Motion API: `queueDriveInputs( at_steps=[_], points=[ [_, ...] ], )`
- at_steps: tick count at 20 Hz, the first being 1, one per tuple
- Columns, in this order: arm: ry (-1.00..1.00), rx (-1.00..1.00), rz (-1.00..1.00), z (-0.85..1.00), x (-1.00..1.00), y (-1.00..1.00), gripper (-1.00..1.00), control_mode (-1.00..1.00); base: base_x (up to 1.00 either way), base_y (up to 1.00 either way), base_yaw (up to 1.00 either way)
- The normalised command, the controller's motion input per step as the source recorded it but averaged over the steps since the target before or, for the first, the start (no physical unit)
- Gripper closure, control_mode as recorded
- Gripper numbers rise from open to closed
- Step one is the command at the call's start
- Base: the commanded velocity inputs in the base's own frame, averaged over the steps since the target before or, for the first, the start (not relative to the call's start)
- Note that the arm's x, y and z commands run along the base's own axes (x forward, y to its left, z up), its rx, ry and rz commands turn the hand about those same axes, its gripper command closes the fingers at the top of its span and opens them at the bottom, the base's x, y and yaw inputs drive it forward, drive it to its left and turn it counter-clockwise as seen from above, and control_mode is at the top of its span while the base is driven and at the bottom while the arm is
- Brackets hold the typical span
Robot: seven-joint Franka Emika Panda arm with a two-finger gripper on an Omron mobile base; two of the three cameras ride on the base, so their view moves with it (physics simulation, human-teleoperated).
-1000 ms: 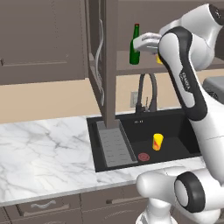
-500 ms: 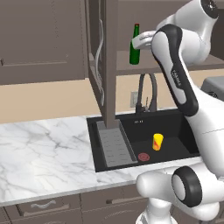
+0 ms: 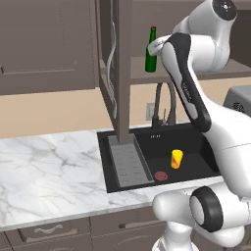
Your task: Open the cabinet directly in front. Then move the beer and the cup to the dining counter with the candle on it.
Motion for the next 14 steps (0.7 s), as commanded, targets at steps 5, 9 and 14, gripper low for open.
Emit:
queueDriveInputs(
  at_steps=[5,9,14],
  points=[
    [0.0,-0.01,-0.14,0.0,0.12,-0.11,-1.0,-1.0,0.0,0.0,0.0],
    [0.0,0.0,-0.09,0.0,0.2,0.0,-1.0,-1.0,0.0,0.0,0.0],
    [0.0,0.0,-0.07,0.0,0.23,0.0,-1.0,-1.0,0.0,0.0,0.0]
  ],
)
